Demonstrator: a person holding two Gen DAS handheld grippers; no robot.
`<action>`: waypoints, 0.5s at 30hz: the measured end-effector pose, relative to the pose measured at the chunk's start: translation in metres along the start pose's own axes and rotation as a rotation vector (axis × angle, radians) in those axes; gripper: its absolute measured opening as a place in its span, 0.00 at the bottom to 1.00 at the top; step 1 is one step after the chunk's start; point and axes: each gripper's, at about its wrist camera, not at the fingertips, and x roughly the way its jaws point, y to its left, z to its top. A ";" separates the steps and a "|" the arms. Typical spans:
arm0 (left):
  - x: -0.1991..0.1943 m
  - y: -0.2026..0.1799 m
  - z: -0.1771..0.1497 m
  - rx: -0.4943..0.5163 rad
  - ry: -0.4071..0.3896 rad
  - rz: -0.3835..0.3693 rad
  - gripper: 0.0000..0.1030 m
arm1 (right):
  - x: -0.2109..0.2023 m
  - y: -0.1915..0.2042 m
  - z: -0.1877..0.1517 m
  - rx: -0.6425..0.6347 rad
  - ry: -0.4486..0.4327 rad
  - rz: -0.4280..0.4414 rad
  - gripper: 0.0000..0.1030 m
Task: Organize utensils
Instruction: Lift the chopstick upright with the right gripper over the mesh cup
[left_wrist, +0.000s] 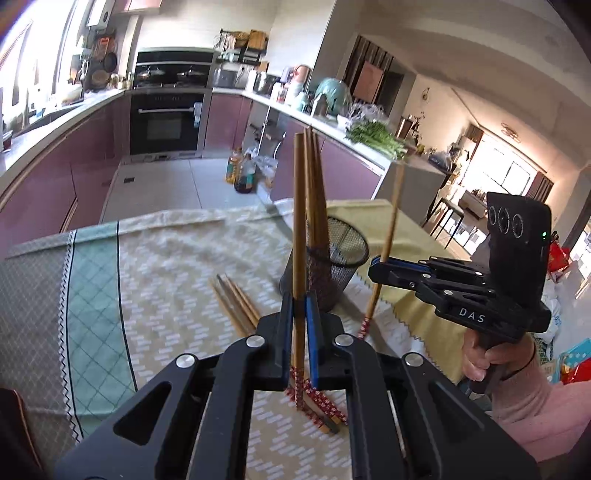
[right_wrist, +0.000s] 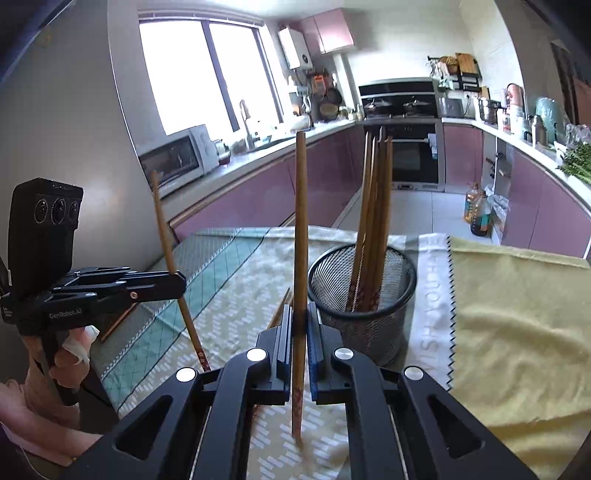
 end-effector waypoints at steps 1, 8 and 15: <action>-0.003 -0.001 0.003 0.000 -0.009 -0.009 0.07 | -0.003 0.000 0.002 -0.001 -0.009 -0.001 0.06; -0.013 -0.007 0.026 0.002 -0.070 -0.036 0.07 | -0.023 -0.005 0.022 -0.014 -0.090 -0.014 0.06; -0.014 -0.019 0.056 0.017 -0.130 -0.047 0.07 | -0.039 -0.006 0.045 -0.041 -0.150 -0.026 0.06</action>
